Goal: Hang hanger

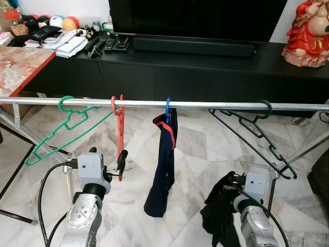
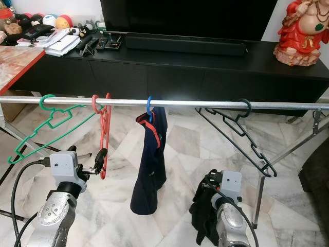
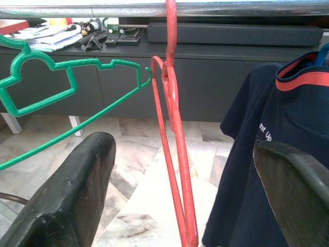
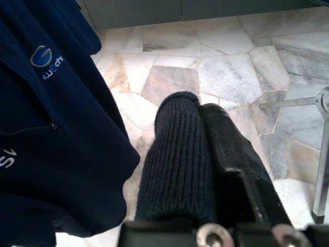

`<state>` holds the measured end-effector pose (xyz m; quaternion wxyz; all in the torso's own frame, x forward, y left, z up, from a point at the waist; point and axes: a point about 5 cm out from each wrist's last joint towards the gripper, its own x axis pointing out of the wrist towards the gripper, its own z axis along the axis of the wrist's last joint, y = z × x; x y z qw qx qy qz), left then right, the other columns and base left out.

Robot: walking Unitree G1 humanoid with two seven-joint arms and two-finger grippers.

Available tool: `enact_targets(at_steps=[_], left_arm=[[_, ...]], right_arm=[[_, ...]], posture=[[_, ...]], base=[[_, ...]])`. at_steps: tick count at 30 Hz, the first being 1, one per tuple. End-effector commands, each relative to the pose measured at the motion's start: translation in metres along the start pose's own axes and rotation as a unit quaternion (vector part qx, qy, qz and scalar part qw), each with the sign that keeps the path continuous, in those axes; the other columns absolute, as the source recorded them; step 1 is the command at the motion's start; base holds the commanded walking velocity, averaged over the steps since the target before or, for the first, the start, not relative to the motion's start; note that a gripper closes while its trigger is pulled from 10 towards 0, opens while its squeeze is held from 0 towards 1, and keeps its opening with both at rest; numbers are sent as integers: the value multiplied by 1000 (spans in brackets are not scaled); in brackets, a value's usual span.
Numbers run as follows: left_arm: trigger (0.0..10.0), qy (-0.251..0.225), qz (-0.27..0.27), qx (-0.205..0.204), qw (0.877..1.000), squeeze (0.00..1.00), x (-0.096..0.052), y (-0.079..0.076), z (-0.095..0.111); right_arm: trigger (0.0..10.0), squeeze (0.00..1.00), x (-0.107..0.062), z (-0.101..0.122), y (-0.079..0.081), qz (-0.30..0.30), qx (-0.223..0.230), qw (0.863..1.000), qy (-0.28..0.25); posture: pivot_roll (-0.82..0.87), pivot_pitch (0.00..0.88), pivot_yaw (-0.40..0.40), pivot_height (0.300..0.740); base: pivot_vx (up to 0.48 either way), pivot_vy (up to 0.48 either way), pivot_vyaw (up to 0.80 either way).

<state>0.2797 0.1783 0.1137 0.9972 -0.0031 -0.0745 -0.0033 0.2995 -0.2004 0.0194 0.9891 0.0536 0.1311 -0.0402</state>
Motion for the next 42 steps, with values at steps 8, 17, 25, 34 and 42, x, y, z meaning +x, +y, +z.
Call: enact_targets(at_steps=[8, 17, 25, 34, 42], left_arm=[[10000, -4, -7, -8, 1000, 0, 0, 0, 5], [10000, -5, -18, 3, 1000, 0, -1, -1, 5], [10000, -3, -24, -5, 1000, 0, -2, -2, 5], [10000, 37, -23, -1, 999, 0, 16, 3, 10], [10000, 109, 3, 5, 994, 0, 36, 6, 1]], right_arm=[[10000, 0, 0, 0, 6, 7, 0, 1000, -7], [10000, 0, -1, -2, 4, 6, -1, 1000, -2], [10000, 0, -2, -6, 4, 5, 1, 1000, 7], [10000, 0, -1, -6, 7, 5, 3, 1000, 9], [10000, 0, -3, -10, 2, 1, 5, 1000, 21]], posture=[[-23, 167, 0, 740], [-21, 176, 0, 740], [-19, 184, 1, 740], [-16, 188, 5, 740], [-21, 186, 0, 740]], base=[[294, 0, 0], [305, 0, 0], [113, 0, 0], [0, 0, 0], [0, 0, 0]])
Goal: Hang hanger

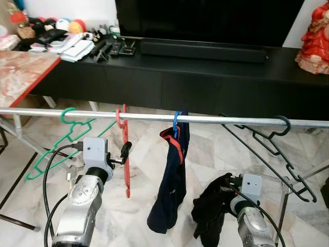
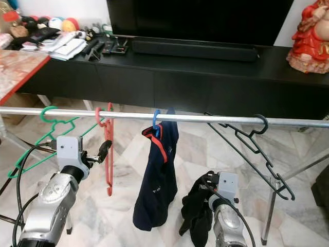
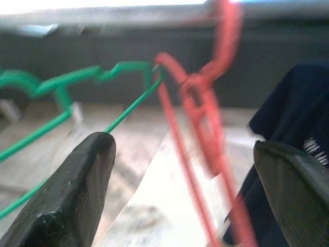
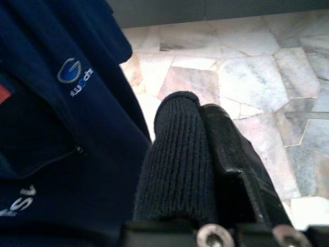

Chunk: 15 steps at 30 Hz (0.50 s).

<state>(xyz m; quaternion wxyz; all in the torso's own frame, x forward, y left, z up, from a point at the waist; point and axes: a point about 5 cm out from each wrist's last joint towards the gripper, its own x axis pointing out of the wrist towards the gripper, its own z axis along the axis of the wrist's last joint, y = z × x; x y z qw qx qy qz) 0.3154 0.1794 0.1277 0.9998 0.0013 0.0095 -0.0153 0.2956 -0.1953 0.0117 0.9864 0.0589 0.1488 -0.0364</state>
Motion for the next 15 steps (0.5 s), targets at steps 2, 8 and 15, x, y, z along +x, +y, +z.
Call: enact_targets(at_steps=[2, 8, 15], left_arm=[[10000, 43, 20, -13, 999, 0, 5, 5, -8], [10000, 54, -26, -12, 998, 0, 16, -7, -1], [10000, 44, -49, 17, 998, 0, 19, -11, 14]], right_arm=[[10000, 0, -1, -3, -4, -4, 2, 1000, 8], [10000, 0, -2, -6, -7, -7, 3, 1000, 17], [10000, 0, -2, -6, -4, -8, 6, 1000, 16]], posture=[[-24, 186, 2, 740], [-27, 183, 4, 740], [-41, 173, 13, 740]], base=[[0, 0, 0], [0, 0, 0], [0, 0, 0]])
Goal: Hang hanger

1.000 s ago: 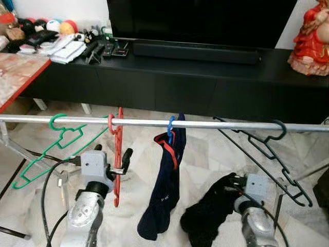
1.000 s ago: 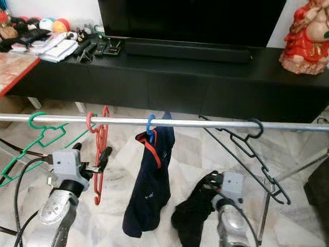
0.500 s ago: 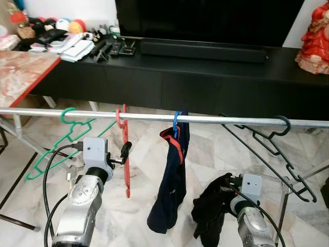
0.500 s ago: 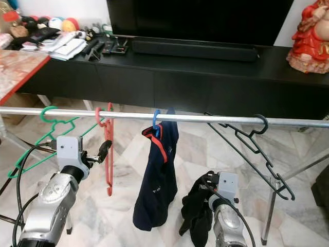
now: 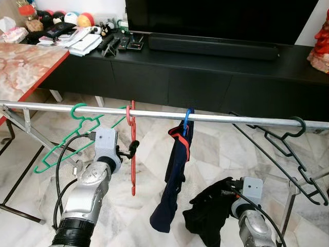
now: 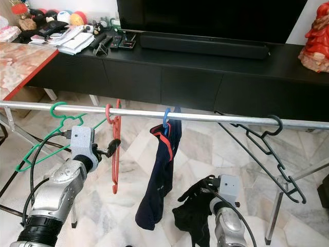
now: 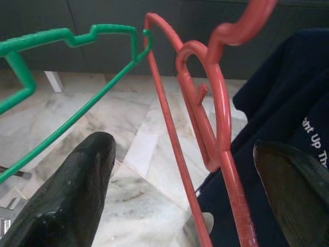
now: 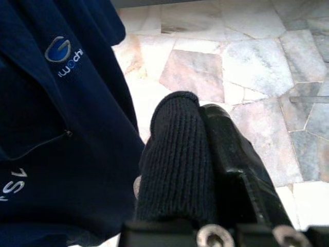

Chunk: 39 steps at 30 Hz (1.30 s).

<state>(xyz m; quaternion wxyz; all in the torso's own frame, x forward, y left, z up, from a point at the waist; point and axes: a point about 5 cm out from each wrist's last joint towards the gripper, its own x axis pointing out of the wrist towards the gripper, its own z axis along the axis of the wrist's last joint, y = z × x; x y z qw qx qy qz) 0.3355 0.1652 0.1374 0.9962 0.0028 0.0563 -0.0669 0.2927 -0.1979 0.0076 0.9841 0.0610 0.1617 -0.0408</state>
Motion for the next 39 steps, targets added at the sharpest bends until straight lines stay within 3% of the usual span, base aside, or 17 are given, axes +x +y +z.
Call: enact_targets(at_steps=[1, 6, 10, 15, 19, 22, 23, 24, 27, 39], left_arm=[[10000, 1, 15, 33, 999, 0, -4, 6, 5], [10000, 2, 7, 29, 1000, 0, -5, 3, 6], [10000, 20, -32, 31, 999, 0, 10, -21, -3], [10000, 25, -53, 25, 998, 0, 25, -39, -3], [10000, 18, -21, 65, 998, 0, 35, -41, 6], [10000, 18, 9, 53, 998, 0, 41, -39, 10], [3765, 22, 16, 53, 998, 0, 42, -39, 9], [196, 30, 20, 56, 998, 0, 43, -38, 7], [0, 45, 35, 51, 997, 0, 45, -34, 1], [0, 34, 52, 36, 997, 0, 50, -32, 3]], right_arm=[[10000, 0, -1, -2, 1, -1, 4, 1000, 1], [10000, 0, 0, 0, 4, 2, 3, 1000, -4], [10000, 0, 3, 9, 9, 10, 1, 1000, -26], [10000, 0, 6, 18, 11, 11, 2, 999, -48], [10000, 0, 6, 21, 10, 10, 1, 999, -54], [10000, 0, 6, 21, 9, 8, 1, 998, -55], [10000, 0, 5, 21, 8, 7, 1, 998, -56], [10000, 0, 5, 20, 8, 6, 1, 998, -56], [10000, 0, 5, 20, 7, 4, 2, 998, -57], [10000, 0, 4, 19, 8, 6, 1, 998, -55]], posture=[[-36, 170, 14, 740], [-32, 165, 12, 740], [-28, 156, 11, 740], [-37, 160, 9, 740], [-41, 168, 7, 740], [-42, 169, 7, 740], [-46, 172, 8, 740], [-46, 172, 8, 740], [-51, 176, 8, 740], [-52, 185, 0, 740]], base=[[0, 0, 0], [0, 0, 0], [0, 0, 0], [0, 0, 0], [0, 0, 0], [0, 0, 0], [0, 0, 0], [0, 0, 0], [0, 0, 0], [0, 0, 0]])
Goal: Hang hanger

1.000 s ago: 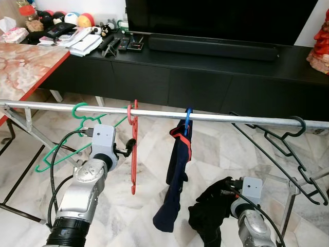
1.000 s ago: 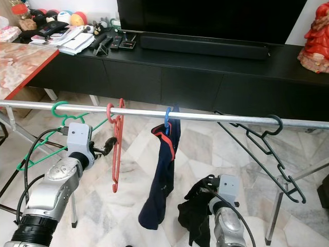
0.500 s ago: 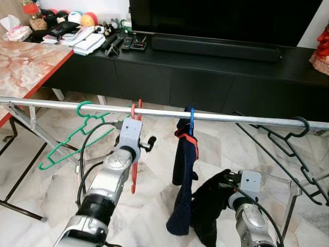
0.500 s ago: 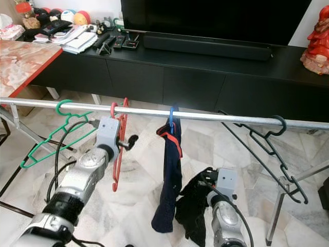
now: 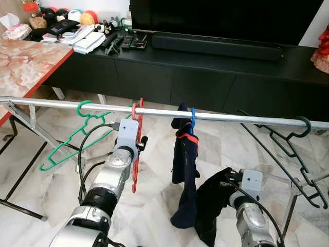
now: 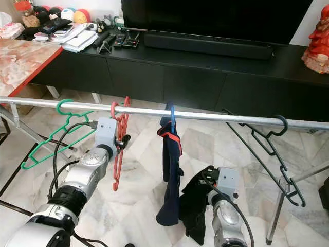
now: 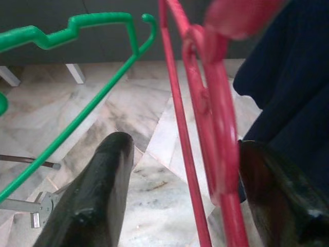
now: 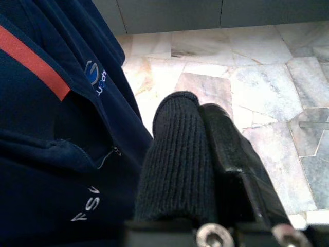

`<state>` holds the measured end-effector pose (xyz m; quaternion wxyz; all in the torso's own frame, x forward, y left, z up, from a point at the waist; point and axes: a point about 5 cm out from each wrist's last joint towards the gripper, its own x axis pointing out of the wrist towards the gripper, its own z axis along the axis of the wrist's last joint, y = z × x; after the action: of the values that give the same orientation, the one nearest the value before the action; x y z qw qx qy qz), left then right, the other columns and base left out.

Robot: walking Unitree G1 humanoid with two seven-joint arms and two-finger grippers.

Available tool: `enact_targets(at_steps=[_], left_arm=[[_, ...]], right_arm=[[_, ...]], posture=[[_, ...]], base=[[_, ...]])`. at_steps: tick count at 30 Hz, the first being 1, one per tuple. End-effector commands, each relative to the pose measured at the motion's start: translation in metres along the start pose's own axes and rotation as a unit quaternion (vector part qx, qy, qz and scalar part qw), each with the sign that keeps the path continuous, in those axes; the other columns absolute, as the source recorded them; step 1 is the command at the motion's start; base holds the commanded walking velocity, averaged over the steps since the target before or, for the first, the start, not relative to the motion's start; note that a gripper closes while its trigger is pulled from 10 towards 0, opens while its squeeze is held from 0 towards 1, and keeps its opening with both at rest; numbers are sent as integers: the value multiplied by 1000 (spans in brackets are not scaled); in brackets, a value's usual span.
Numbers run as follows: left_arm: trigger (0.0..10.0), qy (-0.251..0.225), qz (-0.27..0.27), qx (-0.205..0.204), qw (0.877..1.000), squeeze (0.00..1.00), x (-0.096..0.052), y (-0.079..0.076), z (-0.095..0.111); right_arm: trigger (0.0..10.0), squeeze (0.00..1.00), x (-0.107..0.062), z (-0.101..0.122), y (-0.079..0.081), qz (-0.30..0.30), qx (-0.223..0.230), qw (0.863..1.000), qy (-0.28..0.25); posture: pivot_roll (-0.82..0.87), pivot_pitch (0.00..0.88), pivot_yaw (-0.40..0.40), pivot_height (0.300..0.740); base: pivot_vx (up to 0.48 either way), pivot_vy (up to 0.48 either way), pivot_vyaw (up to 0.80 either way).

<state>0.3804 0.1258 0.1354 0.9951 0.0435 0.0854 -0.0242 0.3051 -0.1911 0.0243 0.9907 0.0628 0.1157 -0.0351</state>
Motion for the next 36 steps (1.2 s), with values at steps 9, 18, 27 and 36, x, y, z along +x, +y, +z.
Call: enact_targets(at_steps=[9, 18, 27, 36], left_arm=[[0, 0, 10, -18, 1000, 0, 2, -1, -1], [0, -5, 15, -29, 999, 0, 2, 2, -2], [0, -11, 15, -33, 999, 0, 2, 3, -2], [0, -10, 18, -32, 999, 0, 1, 5, -4]], right_arm=[[10000, 0, -2, 0, 1, -2, -2, 1000, -12], [10000, 0, -3, 1, 2, 0, -3, 1000, -14], [10000, 0, -4, 0, 2, 1, -4, 1000, -13], [10000, 0, -4, -2, 0, 0, -4, 1000, -7]], posture=[[-56, 185, -3, 740], [-52, 187, -4, 740], [-53, 188, -8, 740], [-53, 188, -8, 740]], base=[[0, 0, 0], [0, 0, 0], [0, 0, 0], [0, 0, 0]])
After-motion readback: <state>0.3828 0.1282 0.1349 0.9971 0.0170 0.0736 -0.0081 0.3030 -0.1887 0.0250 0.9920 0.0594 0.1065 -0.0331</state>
